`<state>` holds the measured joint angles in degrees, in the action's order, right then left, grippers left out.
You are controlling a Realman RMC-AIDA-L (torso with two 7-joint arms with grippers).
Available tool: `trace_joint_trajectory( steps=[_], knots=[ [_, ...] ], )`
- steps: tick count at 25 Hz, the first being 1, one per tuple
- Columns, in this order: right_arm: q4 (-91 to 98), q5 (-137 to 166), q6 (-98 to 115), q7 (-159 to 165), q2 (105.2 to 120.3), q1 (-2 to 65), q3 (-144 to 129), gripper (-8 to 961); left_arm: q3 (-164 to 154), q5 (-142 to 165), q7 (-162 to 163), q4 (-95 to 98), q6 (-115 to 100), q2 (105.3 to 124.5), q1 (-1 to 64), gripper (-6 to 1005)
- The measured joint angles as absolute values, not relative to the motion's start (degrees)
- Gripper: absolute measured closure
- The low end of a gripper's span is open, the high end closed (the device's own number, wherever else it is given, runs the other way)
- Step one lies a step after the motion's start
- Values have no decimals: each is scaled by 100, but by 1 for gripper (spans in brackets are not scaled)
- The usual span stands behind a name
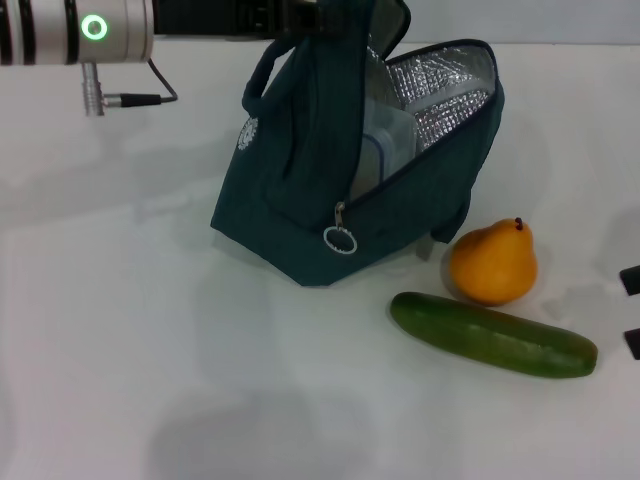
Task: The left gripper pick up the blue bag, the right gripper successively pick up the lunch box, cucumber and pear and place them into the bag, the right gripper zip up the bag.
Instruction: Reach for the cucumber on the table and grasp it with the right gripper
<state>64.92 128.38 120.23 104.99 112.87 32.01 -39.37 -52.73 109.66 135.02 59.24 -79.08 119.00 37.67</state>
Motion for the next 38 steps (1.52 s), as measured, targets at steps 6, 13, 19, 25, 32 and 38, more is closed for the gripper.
trace_joint_trajectory(
  steps=[6, 13, 19, 25, 32, 38],
  knots=[
    [6435, 13674, 11668, 10970, 11346, 3887, -4381, 70, -5273, 10933, 13414, 5744, -7906, 11909, 3808, 932],
    [6274, 13847, 11258, 11673, 11397, 4397, -5384, 69, -5287, 10955, 13396, 5691, -7907, 11910, 3818, 933],
    [6064, 14313, 11009, 12083, 11540, 4808, -6036, 70, -5298, 10967, 13352, 5680, -7908, 11909, 3813, 933],
    [5695, 14432, 10774, 12209, 11581, 5039, -6386, 71, -5295, 10969, 13346, 5677, -7910, 11909, 3788, 933],
    [5411, 14450, 10398, 12292, 11575, 5209, -6910, 71, -5275, 10970, 13323, 5677, -7911, 11909, 3793, 933],
    [4995, 14448, 9979, 12298, 11600, 5443, -7381, 72, -5273, 10964, 13255, 5632, -7910, 11909, 3818, 933]
  ],
)
